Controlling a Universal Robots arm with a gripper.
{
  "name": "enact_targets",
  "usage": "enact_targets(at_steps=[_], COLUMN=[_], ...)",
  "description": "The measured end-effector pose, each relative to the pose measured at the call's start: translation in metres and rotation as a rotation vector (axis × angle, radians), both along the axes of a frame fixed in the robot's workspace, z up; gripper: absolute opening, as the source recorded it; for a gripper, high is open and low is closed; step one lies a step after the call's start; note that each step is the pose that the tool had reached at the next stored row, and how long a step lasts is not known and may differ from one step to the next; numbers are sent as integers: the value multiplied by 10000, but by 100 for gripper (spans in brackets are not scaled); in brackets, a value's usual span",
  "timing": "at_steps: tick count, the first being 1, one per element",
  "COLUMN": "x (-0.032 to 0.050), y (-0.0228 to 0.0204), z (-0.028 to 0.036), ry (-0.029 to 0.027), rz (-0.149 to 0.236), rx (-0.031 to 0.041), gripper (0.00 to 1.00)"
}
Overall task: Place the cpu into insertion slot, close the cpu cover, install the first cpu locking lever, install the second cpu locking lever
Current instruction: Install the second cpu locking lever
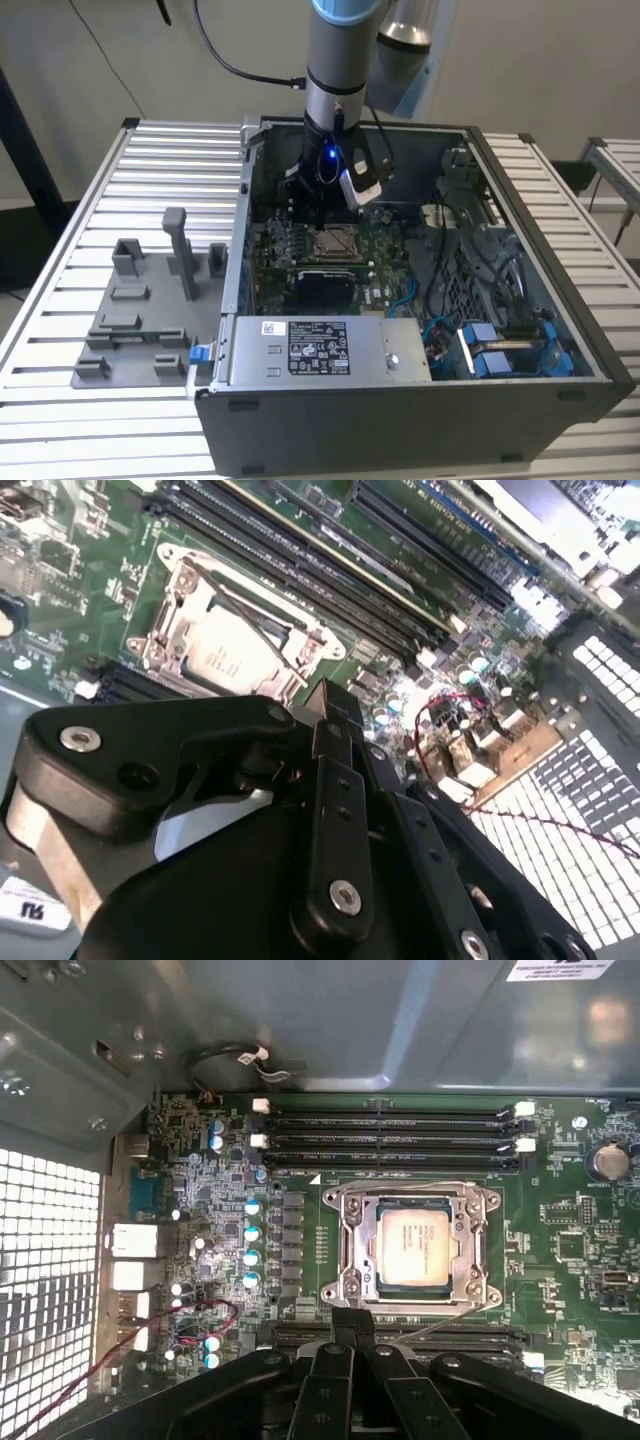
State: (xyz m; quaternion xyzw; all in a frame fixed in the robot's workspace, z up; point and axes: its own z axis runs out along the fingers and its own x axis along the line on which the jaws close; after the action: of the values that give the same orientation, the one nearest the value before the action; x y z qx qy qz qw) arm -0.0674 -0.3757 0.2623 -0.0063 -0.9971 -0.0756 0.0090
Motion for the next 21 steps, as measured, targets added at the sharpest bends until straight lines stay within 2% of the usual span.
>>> enact_targets(at_steps=[3,7,11,21], x=[1,33,120,64], y=[-9,-39,-42,-29], z=[73,80,46,-104], ry=[1,0,1,-70], rz=[0,0,1,-284], rx=[-2,-1,0,-4], gripper=[11,11,11,11])
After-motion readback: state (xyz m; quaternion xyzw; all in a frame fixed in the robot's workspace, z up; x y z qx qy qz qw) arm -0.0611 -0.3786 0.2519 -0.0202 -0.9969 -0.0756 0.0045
